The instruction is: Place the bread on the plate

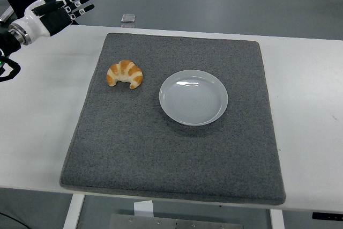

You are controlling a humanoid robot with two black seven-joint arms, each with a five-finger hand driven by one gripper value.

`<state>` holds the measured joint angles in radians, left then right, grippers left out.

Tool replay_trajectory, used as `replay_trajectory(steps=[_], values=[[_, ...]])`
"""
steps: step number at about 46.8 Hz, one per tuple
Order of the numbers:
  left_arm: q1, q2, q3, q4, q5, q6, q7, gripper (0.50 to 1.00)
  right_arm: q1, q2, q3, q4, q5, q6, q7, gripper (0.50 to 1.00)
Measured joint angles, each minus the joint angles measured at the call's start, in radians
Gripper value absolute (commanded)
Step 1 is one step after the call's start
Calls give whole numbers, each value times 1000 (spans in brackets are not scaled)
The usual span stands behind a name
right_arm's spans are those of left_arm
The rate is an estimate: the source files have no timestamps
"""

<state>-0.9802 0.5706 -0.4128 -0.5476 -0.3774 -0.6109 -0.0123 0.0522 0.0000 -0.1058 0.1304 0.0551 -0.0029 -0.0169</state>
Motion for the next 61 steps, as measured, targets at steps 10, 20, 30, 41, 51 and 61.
replay_trajectory(steps=[10, 20, 30, 41, 51, 61], values=[[1, 1, 2, 0, 1, 0, 0, 1000, 0, 0, 0, 0, 0, 0, 0, 954], [1, 1, 2, 2, 1, 0, 0, 1000, 0, 0, 0, 0, 0, 0, 0, 952], [-1, 2, 2, 5, 1, 0, 0, 1000, 0, 0, 0, 0, 0, 0, 0, 952], [-6, 3, 5, -1, 6, 0, 0, 1000, 0, 0, 0, 0, 0, 0, 0, 952], [-11, 5, 5, -2, 55, 0, -1, 1000, 0, 0, 0, 0, 0, 0, 0, 952], [-25, 11, -2, -4, 208, 0, -3, 1000, 0, 0, 0, 0, 0, 0, 0, 952]])
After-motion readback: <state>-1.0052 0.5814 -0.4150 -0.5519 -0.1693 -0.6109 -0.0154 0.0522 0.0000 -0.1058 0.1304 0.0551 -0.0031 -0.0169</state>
